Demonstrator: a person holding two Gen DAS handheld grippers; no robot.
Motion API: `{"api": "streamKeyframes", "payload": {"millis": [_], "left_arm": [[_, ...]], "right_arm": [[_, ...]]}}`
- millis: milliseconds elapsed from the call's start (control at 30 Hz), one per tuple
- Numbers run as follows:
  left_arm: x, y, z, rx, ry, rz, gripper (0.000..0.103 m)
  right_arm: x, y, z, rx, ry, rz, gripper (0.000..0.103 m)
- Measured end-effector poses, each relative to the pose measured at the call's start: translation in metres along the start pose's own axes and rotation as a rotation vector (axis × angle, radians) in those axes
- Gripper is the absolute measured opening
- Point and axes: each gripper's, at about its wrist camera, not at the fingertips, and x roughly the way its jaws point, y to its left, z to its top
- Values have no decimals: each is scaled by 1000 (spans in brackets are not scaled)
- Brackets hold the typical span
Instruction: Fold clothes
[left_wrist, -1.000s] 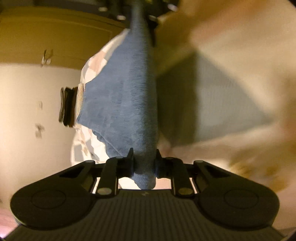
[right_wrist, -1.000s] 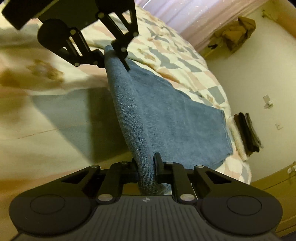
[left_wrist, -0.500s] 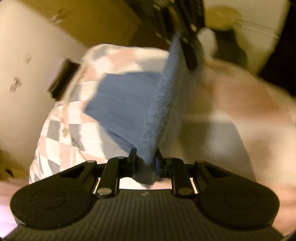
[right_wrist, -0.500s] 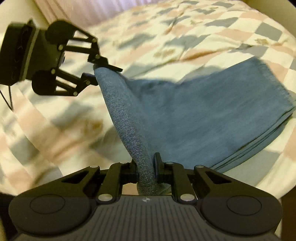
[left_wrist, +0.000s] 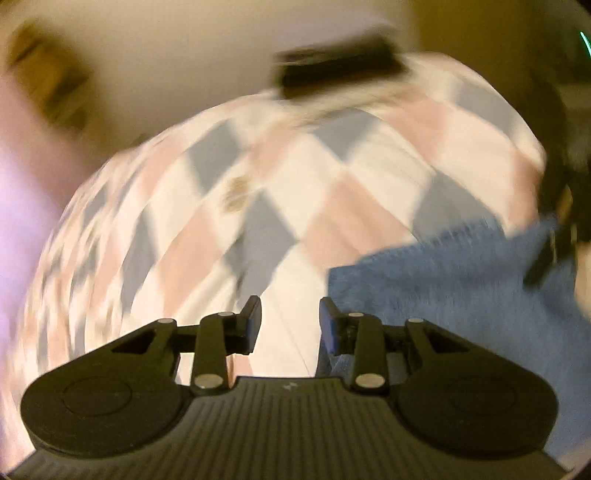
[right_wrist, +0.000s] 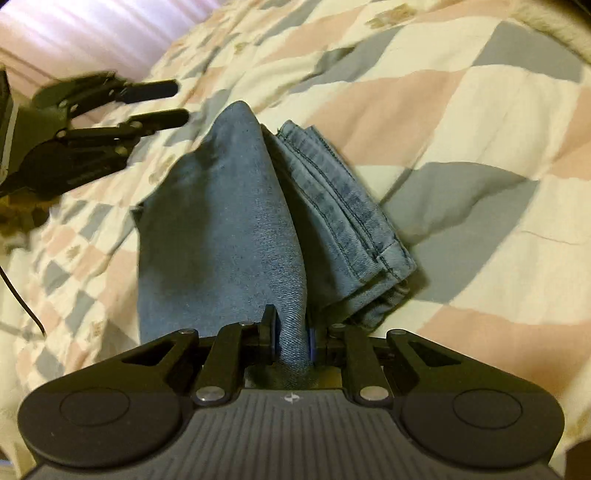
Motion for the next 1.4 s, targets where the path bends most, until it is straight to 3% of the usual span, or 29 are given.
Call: {"api": "streamKeyframes", "payload": {"millis": [67,167,367,533,600,633,667,733,867,933,1000,1033,1100,1167,1233,1267,1333,1400], "left_arm": [[-26,13,-19,-187,20,14,31],[-55,10,-50,-348,74,33,31],[-55,-39,-85,-513,161,35,31],[-45,-60,-93,-528,163,66,31],[-44,-56,-95,-538,154,72,32],[-45,-52,-96,-546,152,81,32],[-46,-47,-99,-555,153,92,31],[-49,-35,-105,-589,147,101,32],[-51,-8,-115,-638,112,99,31],[-48,2,-117,-635,105,94,29],[-47,8,-121,-665,111,82,24],[-48,9,-124,-688,113,74,24],[-51,4,-131,-748,104,40,24],[-54,-8,-137,-792,87,-8,24],[-57,-21,-143,-825,66,-37,24],[-58,-26,-145,-843,56,-45,24],[-59,-37,-146,-868,45,-51,24],[-58,-44,-143,-893,39,-48,24]], "right_arm": [[-8,-3,3,-7,-18,38,14],[-25,-7,12,-13,-32,104,13],[-23,-38,40,-18,-16,77,11],[-2,-52,39,-45,4,24,12],[1,-48,33,-45,-18,-57,13],[2,-45,30,-43,-33,-103,19],[2,-42,28,-42,-47,-149,47],[3,-37,22,-39,-77,-241,83],[-19,6,14,-196,-235,-401,62],[-26,27,8,-250,-278,-353,48],[-20,42,3,-282,-238,-268,42],[-11,44,1,-296,-198,-253,33],[12,33,-2,-296,-105,-279,29],[26,13,4,-235,-38,-304,9],[18,9,21,-148,-18,-300,9],[11,15,30,-131,-31,-300,18],[-5,39,49,-198,-53,-275,26],[-6,67,72,-313,-33,-199,28]]}}
